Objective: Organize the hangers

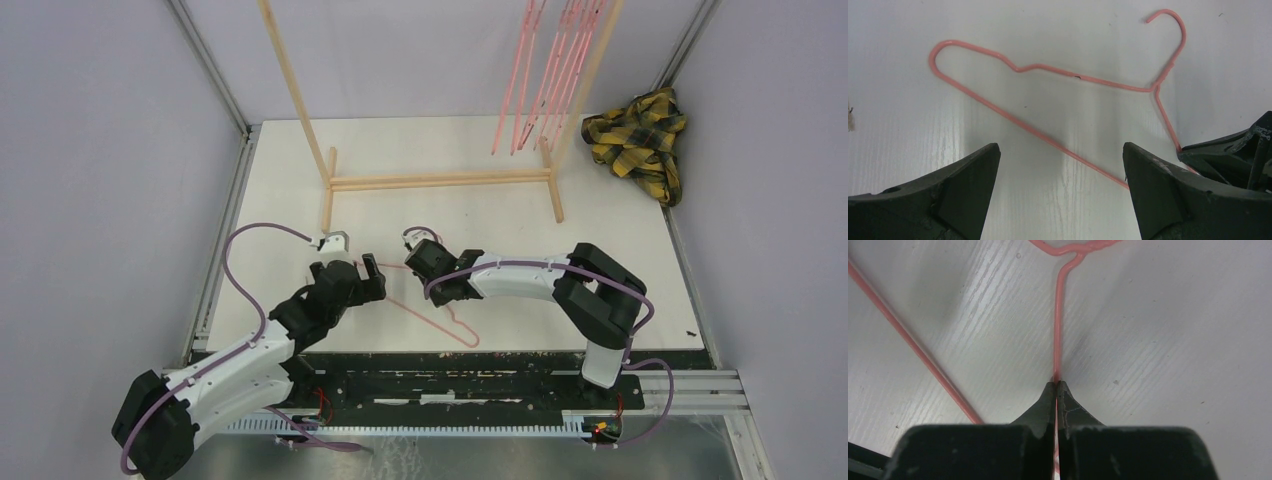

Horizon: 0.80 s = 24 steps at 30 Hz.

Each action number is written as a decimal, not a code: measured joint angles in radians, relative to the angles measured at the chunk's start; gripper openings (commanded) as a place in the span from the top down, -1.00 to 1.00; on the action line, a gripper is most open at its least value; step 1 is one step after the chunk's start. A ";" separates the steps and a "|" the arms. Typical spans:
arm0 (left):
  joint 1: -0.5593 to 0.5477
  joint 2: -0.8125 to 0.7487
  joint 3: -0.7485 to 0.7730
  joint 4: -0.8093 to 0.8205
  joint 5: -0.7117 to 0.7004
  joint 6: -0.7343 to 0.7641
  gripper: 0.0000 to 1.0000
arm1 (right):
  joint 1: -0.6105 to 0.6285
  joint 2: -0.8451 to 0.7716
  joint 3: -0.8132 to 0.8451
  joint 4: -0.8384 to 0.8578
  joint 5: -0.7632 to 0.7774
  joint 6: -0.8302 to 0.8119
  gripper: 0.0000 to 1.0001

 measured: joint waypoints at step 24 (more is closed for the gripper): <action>0.000 0.067 -0.114 0.222 0.055 -0.079 -0.98 | -0.007 -0.124 -0.034 0.000 0.090 -0.001 0.99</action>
